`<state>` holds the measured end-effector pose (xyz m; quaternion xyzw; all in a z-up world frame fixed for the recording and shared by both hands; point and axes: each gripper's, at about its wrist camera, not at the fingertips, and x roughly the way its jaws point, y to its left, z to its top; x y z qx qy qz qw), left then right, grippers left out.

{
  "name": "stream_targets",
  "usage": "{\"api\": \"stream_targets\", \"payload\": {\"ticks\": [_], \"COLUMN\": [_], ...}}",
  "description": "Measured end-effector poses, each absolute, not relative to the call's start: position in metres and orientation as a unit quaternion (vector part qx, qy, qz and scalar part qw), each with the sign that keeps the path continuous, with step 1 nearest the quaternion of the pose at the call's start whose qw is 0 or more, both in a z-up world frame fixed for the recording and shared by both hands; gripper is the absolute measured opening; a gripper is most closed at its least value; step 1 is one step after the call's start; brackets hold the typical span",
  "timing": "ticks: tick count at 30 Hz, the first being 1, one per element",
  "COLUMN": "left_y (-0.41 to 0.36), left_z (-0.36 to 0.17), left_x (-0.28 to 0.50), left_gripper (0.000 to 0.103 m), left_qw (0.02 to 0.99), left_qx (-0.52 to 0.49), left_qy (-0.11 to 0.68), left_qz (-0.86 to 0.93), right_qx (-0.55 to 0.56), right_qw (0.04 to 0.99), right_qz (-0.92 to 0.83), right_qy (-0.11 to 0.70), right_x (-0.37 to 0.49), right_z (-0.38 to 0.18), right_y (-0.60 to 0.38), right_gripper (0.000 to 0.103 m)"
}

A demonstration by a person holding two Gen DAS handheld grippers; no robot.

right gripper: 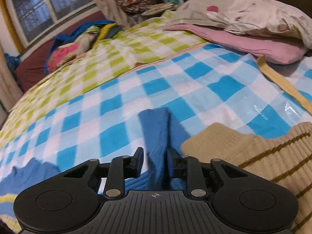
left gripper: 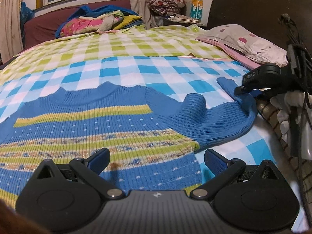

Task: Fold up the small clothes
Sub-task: 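Fold the held sleeve across the sweater body with the right gripper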

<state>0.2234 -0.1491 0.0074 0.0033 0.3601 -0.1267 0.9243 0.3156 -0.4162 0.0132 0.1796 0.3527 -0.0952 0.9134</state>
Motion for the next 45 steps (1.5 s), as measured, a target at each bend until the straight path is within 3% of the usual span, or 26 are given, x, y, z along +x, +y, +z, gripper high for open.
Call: {"api": "stream_targets", "payload": {"ticks": [4,12,20,30,42,45], "left_y": [-0.144,-0.105,-0.02,0.053,0.081,0.085], "left_z": [0.008,0.022,0.029,0.005,0.004,0.006], "left_x": [0.223,0.203,0.153,0.123,0.119,0.118], "left_gripper": [0.103,0.103,0.103,0.103,0.103,0.103], "left_qw": [0.925,0.933,0.939,0.937,0.939,0.94], "left_qx": [-0.004,-0.019,-0.029,-0.05,-0.076,-0.082], "left_qy": [0.36,0.344,0.338,0.345,0.335,0.332], "left_qz": [-0.124,-0.107,-0.054,-0.01,-0.02,-0.021], "right_qx": [0.187,0.235,0.233,0.074,-0.05,-0.039], "right_qw": [0.911,0.923,0.914,0.866,0.877,0.877], "right_qz": [-0.089,-0.01,0.166,0.271,0.279,0.267], "right_qy": [0.355,0.306,0.289,0.413,0.388,0.398], "right_x": [0.316,0.296,0.278,0.267,0.26,0.263], "right_z": [0.013,0.054,0.101,0.008,0.011,0.009], "right_y": [-0.419,-0.385,-0.252,-0.085,-0.048,-0.047], "right_gripper": [0.008,0.007,0.007,0.013,0.016,0.007]}}
